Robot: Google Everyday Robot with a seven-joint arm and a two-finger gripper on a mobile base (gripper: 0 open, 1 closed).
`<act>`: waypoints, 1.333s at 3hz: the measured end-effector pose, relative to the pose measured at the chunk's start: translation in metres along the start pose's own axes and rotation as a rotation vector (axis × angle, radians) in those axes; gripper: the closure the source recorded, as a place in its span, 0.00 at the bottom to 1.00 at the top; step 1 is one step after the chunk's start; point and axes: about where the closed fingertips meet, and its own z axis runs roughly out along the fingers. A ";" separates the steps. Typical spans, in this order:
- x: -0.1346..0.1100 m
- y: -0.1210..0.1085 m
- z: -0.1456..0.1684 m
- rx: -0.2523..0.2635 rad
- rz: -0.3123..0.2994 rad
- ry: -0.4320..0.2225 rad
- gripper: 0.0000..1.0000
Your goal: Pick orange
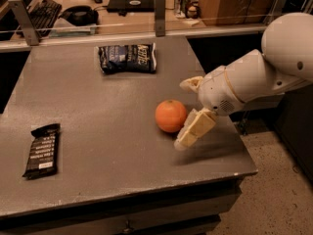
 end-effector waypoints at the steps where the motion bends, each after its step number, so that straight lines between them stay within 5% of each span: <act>1: -0.004 0.004 0.017 -0.025 0.030 -0.033 0.23; 4: -0.032 -0.002 -0.002 -0.007 0.037 -0.154 0.92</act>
Offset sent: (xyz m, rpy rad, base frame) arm -0.0006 0.0309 -0.0220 0.1270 0.0728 -0.0218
